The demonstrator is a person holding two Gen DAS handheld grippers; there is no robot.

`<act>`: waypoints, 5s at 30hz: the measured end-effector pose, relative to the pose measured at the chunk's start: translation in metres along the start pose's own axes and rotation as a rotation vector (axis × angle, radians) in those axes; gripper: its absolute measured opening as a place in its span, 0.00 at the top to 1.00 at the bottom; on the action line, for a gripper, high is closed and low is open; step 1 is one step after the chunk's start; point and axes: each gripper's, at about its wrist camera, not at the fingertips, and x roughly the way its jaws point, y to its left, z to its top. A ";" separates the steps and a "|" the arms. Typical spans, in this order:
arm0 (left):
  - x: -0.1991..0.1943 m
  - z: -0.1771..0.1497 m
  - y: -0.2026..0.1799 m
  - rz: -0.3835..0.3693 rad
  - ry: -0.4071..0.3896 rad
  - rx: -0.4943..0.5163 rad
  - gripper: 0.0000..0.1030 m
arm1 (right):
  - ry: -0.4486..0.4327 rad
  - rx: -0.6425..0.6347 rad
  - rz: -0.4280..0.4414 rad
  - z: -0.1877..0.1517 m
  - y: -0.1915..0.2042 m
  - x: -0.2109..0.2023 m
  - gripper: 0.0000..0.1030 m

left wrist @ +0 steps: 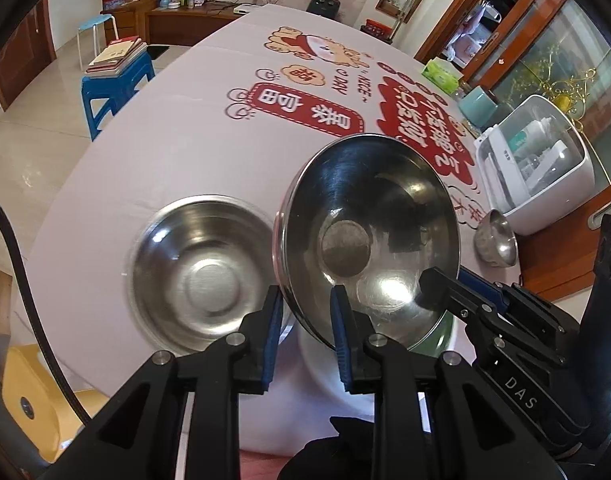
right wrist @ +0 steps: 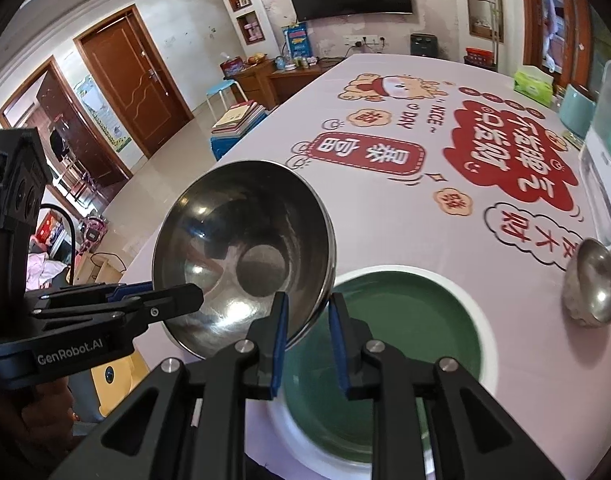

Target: Organize plates and bowls

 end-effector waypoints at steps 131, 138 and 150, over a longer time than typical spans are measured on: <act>0.168 0.045 -0.299 -0.126 0.170 0.439 0.45 | -0.185 0.618 -0.267 -0.076 -0.315 -0.062 0.50; 0.193 0.051 -0.305 -0.167 0.163 0.412 0.48 | -0.163 0.623 -0.276 -0.076 -0.327 -0.053 0.50; 0.226 0.047 -0.314 -0.208 0.225 0.408 0.64 | -0.111 0.610 -0.252 -0.075 -0.337 -0.039 0.65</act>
